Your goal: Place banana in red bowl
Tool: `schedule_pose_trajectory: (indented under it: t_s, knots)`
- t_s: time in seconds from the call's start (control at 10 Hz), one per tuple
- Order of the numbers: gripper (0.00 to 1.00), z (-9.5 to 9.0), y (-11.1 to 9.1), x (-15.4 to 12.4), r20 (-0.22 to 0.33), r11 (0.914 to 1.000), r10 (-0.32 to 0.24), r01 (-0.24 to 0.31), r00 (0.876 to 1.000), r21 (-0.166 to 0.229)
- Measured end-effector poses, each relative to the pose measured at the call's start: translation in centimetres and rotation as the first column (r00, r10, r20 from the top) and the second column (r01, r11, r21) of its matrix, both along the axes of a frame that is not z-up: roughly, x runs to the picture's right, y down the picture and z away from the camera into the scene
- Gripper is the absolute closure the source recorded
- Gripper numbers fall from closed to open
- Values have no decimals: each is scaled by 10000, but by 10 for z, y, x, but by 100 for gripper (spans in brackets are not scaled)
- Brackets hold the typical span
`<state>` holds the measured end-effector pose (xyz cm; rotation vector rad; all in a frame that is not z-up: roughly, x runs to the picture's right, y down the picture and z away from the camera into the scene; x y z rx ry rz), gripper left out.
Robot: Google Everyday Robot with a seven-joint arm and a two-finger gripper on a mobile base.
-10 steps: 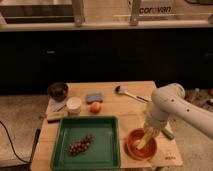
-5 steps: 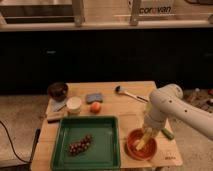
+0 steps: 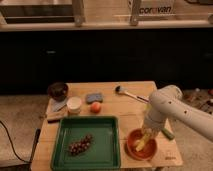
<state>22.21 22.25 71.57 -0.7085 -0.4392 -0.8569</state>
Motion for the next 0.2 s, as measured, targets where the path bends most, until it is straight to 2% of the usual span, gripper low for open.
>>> schedule_pose_trajectory:
  t_s: [0.2]
  knots:
    - [47,1,3,-3,232,9999,-106,105,9997,9]
